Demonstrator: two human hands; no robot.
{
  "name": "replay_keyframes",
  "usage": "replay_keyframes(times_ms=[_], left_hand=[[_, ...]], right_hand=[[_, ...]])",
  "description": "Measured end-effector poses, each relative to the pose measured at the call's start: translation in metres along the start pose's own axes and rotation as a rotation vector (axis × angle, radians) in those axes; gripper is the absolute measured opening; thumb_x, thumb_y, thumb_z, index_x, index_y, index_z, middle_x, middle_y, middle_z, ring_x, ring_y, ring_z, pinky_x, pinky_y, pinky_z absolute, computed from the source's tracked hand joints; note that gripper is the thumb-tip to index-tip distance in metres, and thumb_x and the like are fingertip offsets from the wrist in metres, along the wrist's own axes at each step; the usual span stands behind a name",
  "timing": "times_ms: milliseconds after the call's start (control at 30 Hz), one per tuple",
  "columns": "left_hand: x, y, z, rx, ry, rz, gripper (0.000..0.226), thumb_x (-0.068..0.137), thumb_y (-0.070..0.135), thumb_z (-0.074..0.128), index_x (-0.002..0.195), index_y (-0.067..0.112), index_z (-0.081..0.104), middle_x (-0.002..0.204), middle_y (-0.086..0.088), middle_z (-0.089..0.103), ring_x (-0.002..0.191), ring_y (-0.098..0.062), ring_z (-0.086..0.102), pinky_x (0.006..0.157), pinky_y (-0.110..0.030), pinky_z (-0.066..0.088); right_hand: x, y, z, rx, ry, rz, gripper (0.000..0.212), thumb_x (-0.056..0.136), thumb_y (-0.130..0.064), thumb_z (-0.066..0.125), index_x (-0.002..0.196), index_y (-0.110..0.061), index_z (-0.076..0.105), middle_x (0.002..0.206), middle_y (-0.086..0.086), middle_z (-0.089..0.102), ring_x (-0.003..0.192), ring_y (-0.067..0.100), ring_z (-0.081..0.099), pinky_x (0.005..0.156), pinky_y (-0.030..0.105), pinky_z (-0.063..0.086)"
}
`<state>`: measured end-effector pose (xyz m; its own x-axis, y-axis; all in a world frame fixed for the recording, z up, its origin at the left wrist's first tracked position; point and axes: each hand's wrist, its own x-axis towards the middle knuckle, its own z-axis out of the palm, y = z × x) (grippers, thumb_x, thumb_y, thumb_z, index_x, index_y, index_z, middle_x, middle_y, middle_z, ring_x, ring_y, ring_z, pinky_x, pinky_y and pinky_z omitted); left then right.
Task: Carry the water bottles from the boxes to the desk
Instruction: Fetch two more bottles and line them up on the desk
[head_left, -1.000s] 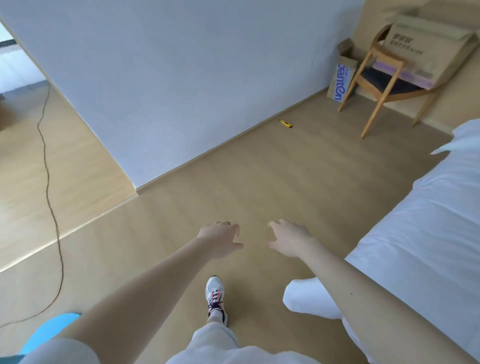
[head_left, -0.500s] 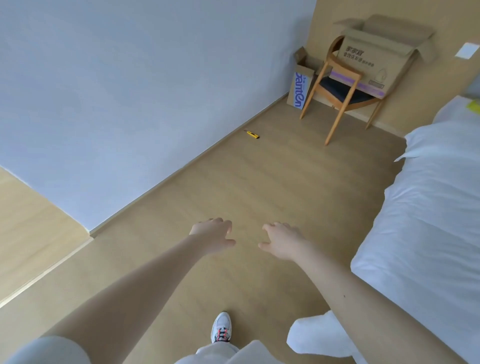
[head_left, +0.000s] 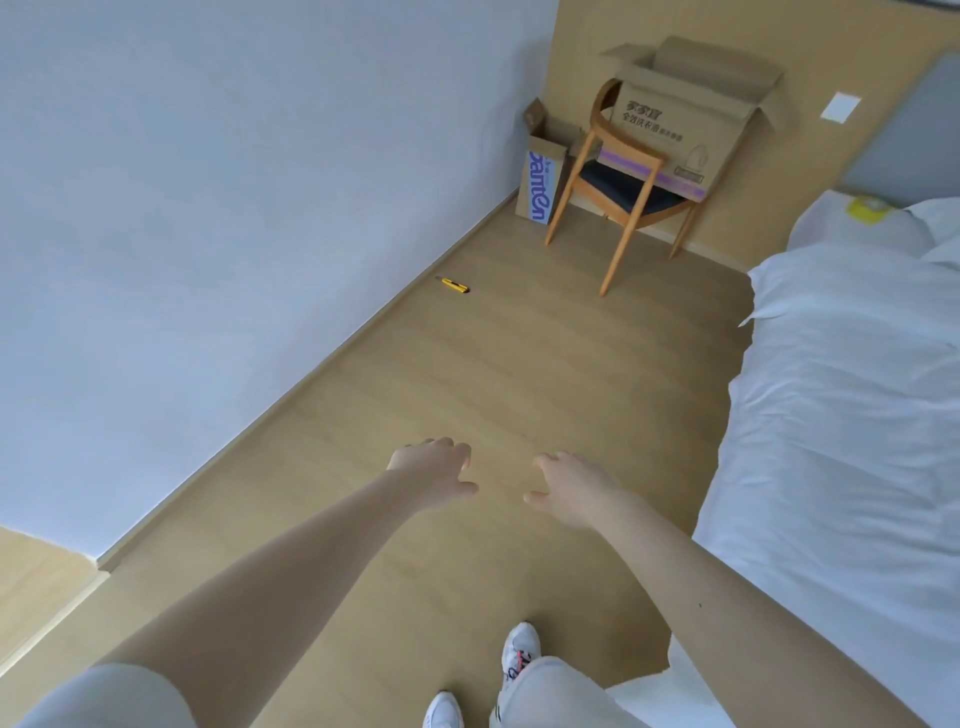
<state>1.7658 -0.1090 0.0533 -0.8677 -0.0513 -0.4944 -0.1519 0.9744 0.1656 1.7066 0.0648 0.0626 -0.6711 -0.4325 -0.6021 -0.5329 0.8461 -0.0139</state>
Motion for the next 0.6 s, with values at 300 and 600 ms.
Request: replay_keyframes(times_ms=[300,600], left_hand=[[0.101,0.010,-0.059,0.063,-0.002,0.032,0.043,0.096,0.043,0.047,0.133,0.020,0.045,0.132,-0.002,0.048,0.123,-0.022,0.045,0.081,-0.030,0.034],[0.226,0.042,-0.150,0.156,-0.018,0.043,0.040,0.096,0.042,0.046,0.131,0.022,0.046,0.130,0.000,0.049,0.122,-0.020,0.045,0.082,-0.031,0.034]], right_hand=[[0.087,0.055,-0.049,0.076,0.059,0.009,0.053,0.097,-0.045,0.043,0.141,-0.015,0.039,0.140,0.009,0.047,0.130,0.028,0.043,0.103,0.041,0.039],[0.181,0.140,-0.137,0.137,0.152,0.025,0.055,0.099,-0.048,0.042,0.142,-0.014,0.038,0.141,0.009,0.046,0.129,0.028,0.046,0.101,0.042,0.040]])
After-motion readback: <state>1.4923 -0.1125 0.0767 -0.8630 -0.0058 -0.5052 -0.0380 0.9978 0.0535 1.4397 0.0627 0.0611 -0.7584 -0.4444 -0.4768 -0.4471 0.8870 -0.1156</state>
